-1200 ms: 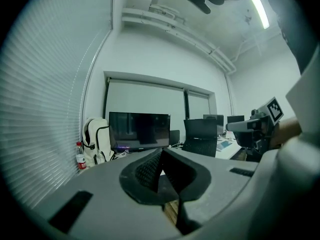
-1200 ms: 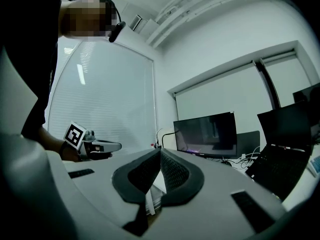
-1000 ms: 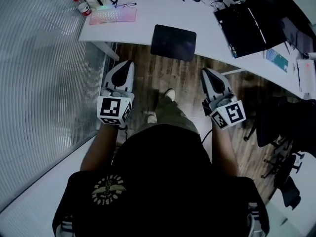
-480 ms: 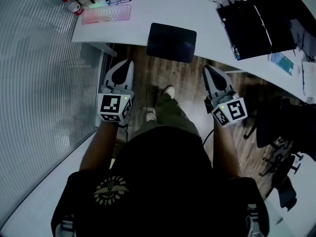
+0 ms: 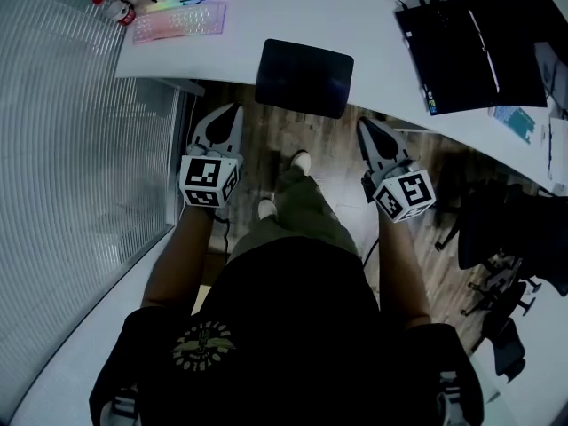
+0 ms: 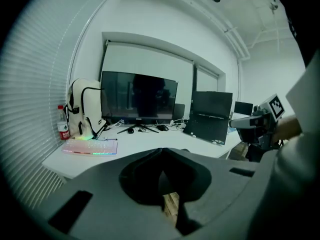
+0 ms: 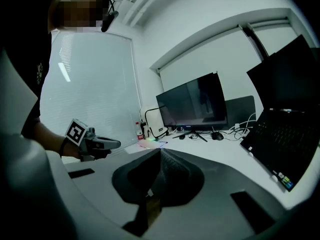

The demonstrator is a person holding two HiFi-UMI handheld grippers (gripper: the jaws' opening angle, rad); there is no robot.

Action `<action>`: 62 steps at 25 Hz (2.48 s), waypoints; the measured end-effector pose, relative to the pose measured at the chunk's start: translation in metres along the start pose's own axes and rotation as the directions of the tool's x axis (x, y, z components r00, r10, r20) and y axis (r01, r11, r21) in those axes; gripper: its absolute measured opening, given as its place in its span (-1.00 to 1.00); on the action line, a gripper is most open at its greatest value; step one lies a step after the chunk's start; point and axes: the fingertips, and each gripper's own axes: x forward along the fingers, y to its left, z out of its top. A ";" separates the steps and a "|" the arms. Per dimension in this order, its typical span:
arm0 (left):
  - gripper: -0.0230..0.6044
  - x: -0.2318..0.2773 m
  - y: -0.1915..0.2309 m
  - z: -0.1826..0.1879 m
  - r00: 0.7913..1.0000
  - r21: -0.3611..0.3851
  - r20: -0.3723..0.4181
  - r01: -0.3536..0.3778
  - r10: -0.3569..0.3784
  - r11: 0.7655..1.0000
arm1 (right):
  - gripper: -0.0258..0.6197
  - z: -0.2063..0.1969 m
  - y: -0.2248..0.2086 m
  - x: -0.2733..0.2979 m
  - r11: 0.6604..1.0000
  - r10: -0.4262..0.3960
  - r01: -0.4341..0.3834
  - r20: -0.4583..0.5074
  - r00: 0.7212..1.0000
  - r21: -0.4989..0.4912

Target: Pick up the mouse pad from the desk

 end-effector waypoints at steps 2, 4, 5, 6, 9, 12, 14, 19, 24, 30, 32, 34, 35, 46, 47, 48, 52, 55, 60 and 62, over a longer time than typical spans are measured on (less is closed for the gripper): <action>-0.90 0.013 0.002 -0.014 0.999 -0.010 -0.036 0.005 -0.006 1.000 | -0.92 -0.016 -0.011 0.007 1.000 -0.005 0.006 -0.031 1.000 0.021; -0.90 0.027 0.007 -0.028 0.997 -0.031 -0.073 0.003 -0.005 1.000 | -0.92 -0.033 -0.021 0.015 0.999 -0.002 0.005 -0.069 0.998 0.040; -0.90 0.034 0.010 -0.036 0.996 -0.046 -0.090 0.003 -0.007 0.999 | -0.92 -0.041 -0.027 0.020 0.999 0.000 0.004 -0.089 0.996 0.047; -0.90 0.041 0.013 -0.043 0.994 -0.062 -0.107 0.006 -0.013 0.998 | -0.92 -0.051 -0.032 0.025 0.998 0.002 0.005 -0.110 0.994 0.055; -0.90 0.062 0.018 -0.069 0.986 -0.095 -0.164 0.025 -0.040 0.995 | -0.92 -0.080 -0.046 0.037 0.996 0.004 0.011 -0.167 0.986 0.089; -0.89 0.082 0.017 -0.093 0.975 -0.121 -0.211 0.048 -0.073 0.992 | -0.92 -0.109 -0.061 0.048 0.993 0.008 0.019 -0.222 0.975 0.119; -0.82 0.094 0.016 -0.108 0.965 -0.139 -0.243 0.065 -0.098 0.988 | -0.91 -0.129 -0.069 0.055 0.990 0.013 0.024 -0.259 0.966 0.142; -0.44 0.123 0.015 -0.144 0.931 -0.213 -0.327 0.091 -0.159 0.973 | -0.70 -0.174 -0.088 0.065 0.975 0.022 0.055 -0.345 0.938 0.214; -0.16 0.139 0.027 -0.173 0.902 -0.253 -0.393 0.079 -0.177 0.964 | -0.34 -0.211 -0.096 0.075 0.943 0.036 0.101 -0.398 0.917 0.318; 0.06 0.161 0.022 -0.193 0.867 -0.330 -0.422 0.126 -0.265 0.936 | -0.14 -0.235 -0.104 0.084 0.868 0.107 0.107 -0.394 0.913 0.485; 0.08 0.168 0.015 -0.195 0.847 -0.345 -0.431 0.164 -0.311 0.924 | -0.14 -0.235 -0.109 0.091 0.853 0.120 0.102 -0.381 0.917 0.512; 0.08 0.175 0.007 -0.200 0.818 -0.353 -0.453 0.202 -0.355 0.914 | -0.14 -0.236 -0.111 0.099 0.843 0.139 0.091 -0.379 0.915 0.530; 0.08 0.178 0.002 -0.202 0.803 -0.352 -0.466 0.217 -0.372 0.911 | -0.14 -0.237 -0.110 0.104 0.837 0.154 0.084 -0.380 0.912 0.541; -0.85 0.167 -0.012 -0.187 0.761 -0.261 -0.590 0.135 -0.269 0.956 | -0.88 -0.227 -0.083 0.107 0.888 0.222 0.044 -0.509 0.832 0.458; -0.85 0.166 -0.013 -0.185 0.758 -0.252 -0.596 0.136 -0.265 0.958 | -0.88 -0.225 -0.083 0.106 0.890 0.225 0.041 -0.516 0.826 0.454; -0.86 0.165 -0.015 -0.182 0.759 -0.243 -0.598 0.137 -0.259 0.960 | -0.88 -0.223 -0.082 0.106 0.893 0.227 0.038 -0.523 0.822 0.449; -0.86 0.158 -0.020 -0.167 0.782 -0.223 -0.571 0.143 -0.248 0.964 | -0.88 -0.209 -0.084 0.102 0.915 0.207 0.033 -0.537 0.818 0.403; -0.86 0.154 -0.023 -0.151 0.805 -0.216 -0.535 0.164 -0.257 0.962 | -0.88 -0.198 -0.087 0.100 0.917 0.195 0.037 -0.527 0.827 0.397; -0.86 0.145 -0.028 -0.121 0.837 -0.183 -0.470 0.217 -0.280 0.959 | -0.88 -0.173 -0.088 0.096 0.931 0.158 0.042 -0.505 0.849 0.362; -0.86 0.140 -0.028 -0.107 0.845 -0.165 -0.452 0.236 -0.286 0.958 | -0.88 -0.160 -0.087 0.095 0.938 0.142 0.045 -0.498 0.856 0.345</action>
